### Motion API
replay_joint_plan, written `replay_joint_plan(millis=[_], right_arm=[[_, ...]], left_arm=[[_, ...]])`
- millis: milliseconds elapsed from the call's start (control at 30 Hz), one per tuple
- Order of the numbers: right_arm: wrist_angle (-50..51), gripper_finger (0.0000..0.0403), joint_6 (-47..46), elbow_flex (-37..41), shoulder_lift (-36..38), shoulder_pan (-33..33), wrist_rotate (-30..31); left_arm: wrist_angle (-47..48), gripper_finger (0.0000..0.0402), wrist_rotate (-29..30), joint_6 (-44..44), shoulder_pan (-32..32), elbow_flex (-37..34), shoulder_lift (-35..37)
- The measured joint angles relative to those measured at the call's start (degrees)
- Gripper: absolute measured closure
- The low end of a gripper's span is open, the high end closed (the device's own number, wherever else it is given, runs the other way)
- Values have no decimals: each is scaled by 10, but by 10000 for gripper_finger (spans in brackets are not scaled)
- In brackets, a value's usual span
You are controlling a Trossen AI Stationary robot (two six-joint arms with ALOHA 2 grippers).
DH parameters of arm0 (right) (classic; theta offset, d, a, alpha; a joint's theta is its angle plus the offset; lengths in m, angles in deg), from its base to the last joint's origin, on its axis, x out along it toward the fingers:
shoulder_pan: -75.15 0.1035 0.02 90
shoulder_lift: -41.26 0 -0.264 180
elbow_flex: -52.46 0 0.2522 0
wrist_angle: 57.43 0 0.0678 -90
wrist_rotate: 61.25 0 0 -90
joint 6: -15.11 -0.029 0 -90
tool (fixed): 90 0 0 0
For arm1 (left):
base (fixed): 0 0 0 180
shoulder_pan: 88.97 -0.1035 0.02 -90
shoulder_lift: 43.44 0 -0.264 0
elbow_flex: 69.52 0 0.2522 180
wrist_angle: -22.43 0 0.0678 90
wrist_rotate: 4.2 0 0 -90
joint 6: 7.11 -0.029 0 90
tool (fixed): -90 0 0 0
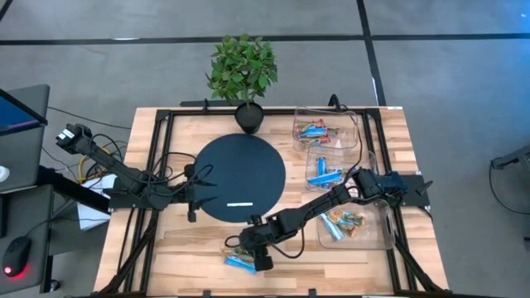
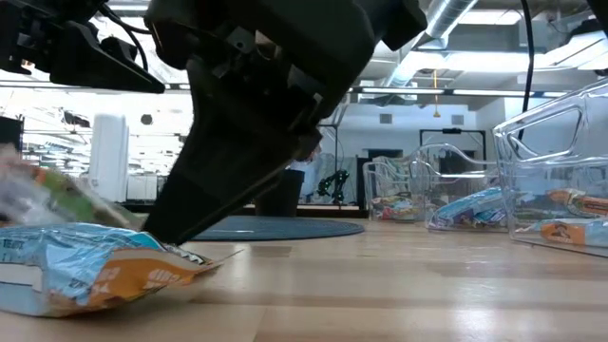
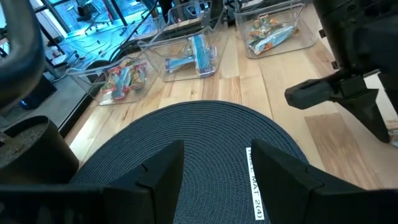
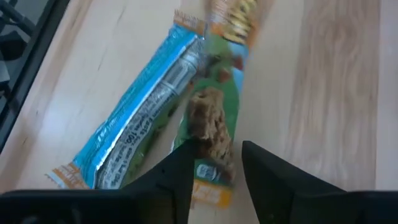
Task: Pick and place Granola Bars by type
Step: Put the yellow granola bar into the bottom transparent bin
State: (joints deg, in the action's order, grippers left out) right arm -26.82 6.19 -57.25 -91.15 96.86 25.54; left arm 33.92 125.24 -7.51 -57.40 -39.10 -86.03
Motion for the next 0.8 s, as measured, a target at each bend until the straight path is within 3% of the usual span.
replay_joint_plan(millis=[433,800], right_arm=[[37,318,-5,-1,1,-2,5],[39,397,18,0,1,-2,23]], left_arm=[[0,220,0,0,0,0,0],[0,219,0,0,0,0,0]])
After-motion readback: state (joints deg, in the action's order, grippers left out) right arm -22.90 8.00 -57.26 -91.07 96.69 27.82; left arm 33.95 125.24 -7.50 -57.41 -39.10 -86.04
